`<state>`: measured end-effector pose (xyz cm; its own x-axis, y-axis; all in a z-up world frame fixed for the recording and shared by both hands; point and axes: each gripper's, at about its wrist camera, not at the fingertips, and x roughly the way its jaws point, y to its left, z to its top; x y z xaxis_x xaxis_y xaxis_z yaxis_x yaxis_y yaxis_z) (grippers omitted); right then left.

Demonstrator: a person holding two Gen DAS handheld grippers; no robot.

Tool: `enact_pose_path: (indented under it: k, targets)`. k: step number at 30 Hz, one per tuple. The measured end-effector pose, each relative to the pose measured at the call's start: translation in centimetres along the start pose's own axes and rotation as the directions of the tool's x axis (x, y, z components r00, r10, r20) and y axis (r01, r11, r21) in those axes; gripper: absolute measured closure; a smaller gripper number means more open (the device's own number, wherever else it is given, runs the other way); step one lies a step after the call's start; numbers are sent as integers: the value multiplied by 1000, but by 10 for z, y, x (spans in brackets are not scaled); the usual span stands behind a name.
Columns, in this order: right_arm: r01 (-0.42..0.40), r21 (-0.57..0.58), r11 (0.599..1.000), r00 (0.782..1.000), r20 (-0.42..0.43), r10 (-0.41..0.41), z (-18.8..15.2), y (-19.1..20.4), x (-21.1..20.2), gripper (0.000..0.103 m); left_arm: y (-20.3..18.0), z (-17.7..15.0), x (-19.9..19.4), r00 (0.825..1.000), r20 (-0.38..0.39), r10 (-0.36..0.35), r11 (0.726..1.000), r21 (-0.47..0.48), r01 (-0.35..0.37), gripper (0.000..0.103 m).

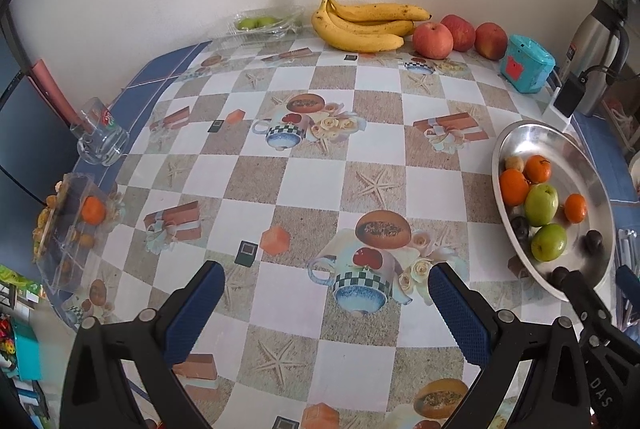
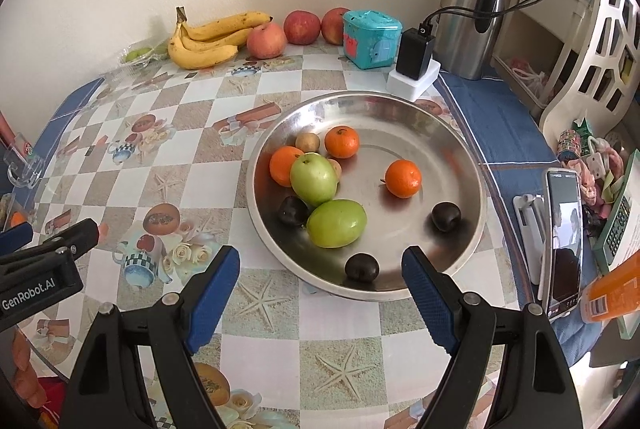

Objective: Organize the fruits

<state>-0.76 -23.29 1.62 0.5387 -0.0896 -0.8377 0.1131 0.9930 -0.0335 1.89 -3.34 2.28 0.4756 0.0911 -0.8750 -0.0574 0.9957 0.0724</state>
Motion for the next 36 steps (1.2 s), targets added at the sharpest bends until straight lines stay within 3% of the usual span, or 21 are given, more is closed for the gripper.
enact_pose_path:
  k: [36]
  targets:
    - [-11,-17,1000,1000,-27,10,-1,3,5,19,5,-7,13,997,-82,9,1000,-26,-12,0]
